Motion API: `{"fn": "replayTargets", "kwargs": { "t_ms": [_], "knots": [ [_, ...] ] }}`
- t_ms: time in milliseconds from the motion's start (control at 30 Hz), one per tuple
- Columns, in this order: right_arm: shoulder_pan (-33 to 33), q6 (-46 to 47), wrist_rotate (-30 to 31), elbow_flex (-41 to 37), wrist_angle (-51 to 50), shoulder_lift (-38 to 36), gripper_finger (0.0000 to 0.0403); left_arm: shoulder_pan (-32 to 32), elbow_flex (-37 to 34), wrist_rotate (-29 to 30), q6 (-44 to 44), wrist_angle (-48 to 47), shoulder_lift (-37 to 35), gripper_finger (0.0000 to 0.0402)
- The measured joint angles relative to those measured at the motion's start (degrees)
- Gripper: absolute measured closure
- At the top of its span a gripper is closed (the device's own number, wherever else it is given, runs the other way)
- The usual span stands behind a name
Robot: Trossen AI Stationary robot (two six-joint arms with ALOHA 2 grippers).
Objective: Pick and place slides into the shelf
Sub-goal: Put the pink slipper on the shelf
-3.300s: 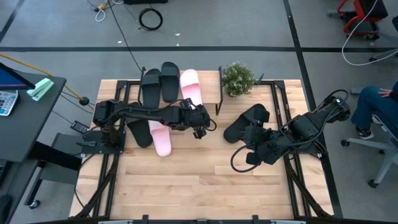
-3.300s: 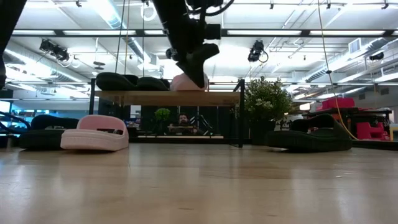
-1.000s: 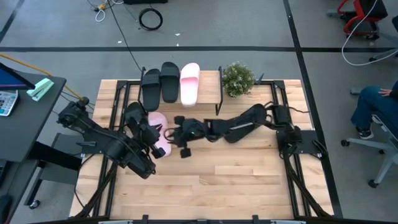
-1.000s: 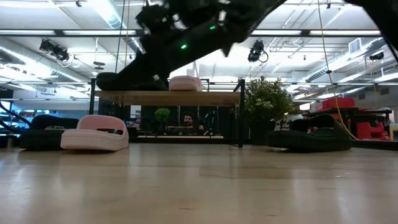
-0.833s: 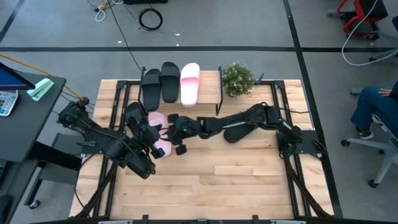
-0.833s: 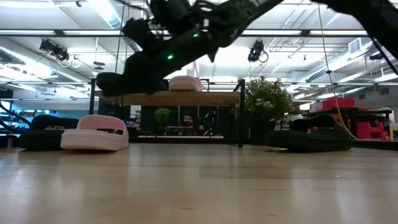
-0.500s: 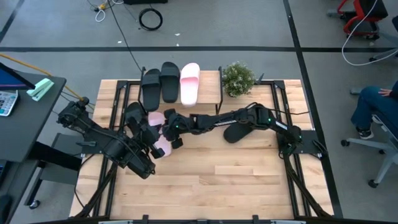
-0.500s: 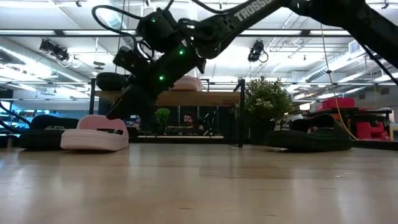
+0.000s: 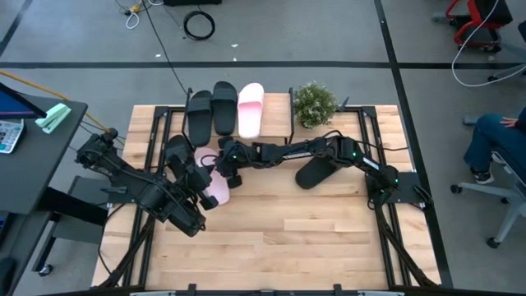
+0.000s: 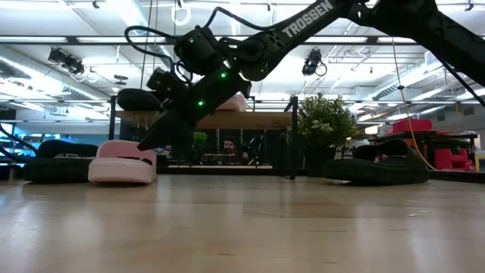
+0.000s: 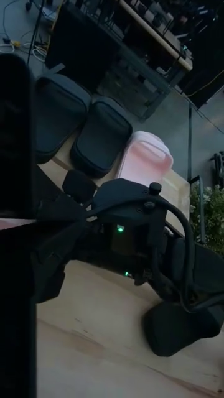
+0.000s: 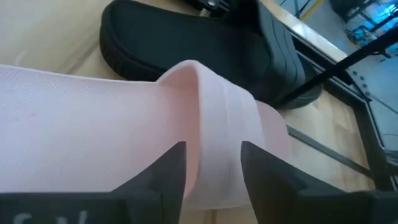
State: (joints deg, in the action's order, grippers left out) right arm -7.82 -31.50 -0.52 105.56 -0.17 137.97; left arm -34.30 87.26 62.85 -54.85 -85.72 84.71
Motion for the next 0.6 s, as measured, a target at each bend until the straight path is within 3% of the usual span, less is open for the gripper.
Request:
{"fn": "replayTargets", "kwargs": {
  "t_ms": [600],
  "knots": [
    [-0.3, -1.9, 0.5, -0.1, 0.5, 0.2, 0.0252, 0.0, 0.0, 0.0, 0.1, 0.7, 0.0, 0.039]
  ]
}}
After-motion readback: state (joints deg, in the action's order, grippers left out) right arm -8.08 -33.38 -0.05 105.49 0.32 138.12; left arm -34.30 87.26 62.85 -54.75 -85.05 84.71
